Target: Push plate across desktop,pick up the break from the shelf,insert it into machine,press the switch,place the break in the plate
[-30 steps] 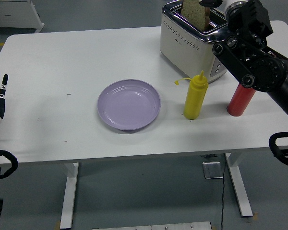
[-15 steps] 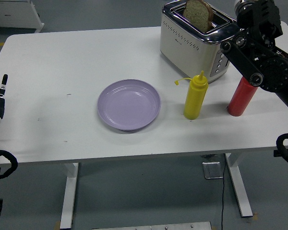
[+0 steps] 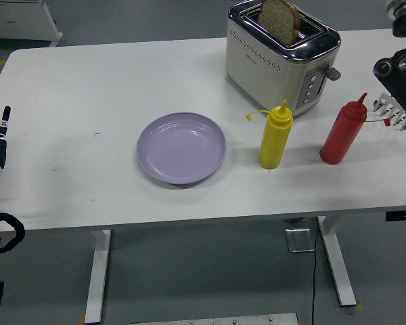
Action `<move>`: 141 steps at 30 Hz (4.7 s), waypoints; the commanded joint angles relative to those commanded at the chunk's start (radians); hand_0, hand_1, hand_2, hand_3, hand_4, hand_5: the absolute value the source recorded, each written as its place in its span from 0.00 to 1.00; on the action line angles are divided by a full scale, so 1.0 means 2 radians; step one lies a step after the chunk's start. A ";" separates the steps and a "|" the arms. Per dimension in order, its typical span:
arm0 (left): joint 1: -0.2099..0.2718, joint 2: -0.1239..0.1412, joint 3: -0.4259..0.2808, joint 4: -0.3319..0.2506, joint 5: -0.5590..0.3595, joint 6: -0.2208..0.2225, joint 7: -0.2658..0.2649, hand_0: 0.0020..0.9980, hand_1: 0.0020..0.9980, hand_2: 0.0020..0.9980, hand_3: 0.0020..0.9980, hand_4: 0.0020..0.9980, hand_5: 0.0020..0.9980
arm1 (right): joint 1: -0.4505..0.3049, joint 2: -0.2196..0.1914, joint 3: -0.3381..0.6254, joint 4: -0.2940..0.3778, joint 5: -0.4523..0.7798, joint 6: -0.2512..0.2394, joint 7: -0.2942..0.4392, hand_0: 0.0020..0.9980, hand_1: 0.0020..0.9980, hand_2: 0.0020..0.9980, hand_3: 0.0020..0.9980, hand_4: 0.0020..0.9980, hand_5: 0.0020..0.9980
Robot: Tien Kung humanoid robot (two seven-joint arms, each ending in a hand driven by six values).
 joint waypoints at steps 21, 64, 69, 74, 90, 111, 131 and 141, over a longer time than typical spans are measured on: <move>0.002 -0.001 -0.006 -0.002 0.003 -0.001 0.002 0.86 0.92 0.91 0.80 0.66 1.00 | -0.075 -0.104 0.025 0.034 -0.092 0.212 0.083 0.61 0.62 0.62 0.56 0.19 0.08; -0.002 -0.002 -0.008 0.000 0.003 -0.003 0.005 0.86 0.92 0.91 0.80 0.66 1.00 | -0.055 -0.098 -0.090 -0.009 -0.113 0.244 0.095 0.59 0.59 0.59 0.53 0.14 0.02; -0.001 -0.002 -0.008 0.001 0.004 -0.002 0.006 0.86 0.92 0.91 0.80 0.66 1.00 | -0.052 -0.095 -0.097 -0.013 -0.114 0.245 0.092 0.59 0.59 0.59 0.53 0.14 0.02; -0.001 -0.003 -0.008 0.001 0.004 -0.001 0.007 0.86 0.92 0.91 0.80 0.66 1.00 | -0.051 -0.090 -0.105 -0.017 -0.117 0.246 0.091 0.59 0.59 0.59 0.53 0.14 0.02; 0.000 -0.003 -0.007 0.002 0.004 -0.001 0.008 0.86 0.92 0.91 0.80 0.66 1.00 | -0.047 -0.082 -0.133 -0.028 -0.120 0.246 0.091 0.59 0.59 0.59 0.53 0.14 0.01; -0.001 -0.003 -0.007 0.002 0.004 -0.001 0.008 0.86 0.92 0.91 0.80 0.66 1.00 | -0.044 -0.074 -0.148 -0.045 -0.125 0.245 0.092 0.59 0.59 0.59 0.53 0.14 0.02; -0.003 -0.003 -0.007 0.001 0.004 0.000 0.008 0.85 0.92 0.91 0.80 0.66 1.00 | -0.048 -0.072 -0.098 -0.041 -0.132 0.236 0.092 0.59 0.59 0.59 0.53 0.15 0.02; -0.003 -0.003 -0.007 0.001 0.004 0.000 0.007 0.85 0.92 0.91 0.80 0.66 1.00 | -0.054 -0.080 -0.039 -0.009 -0.106 0.244 0.040 0.65 0.64 0.64 0.61 0.35 0.13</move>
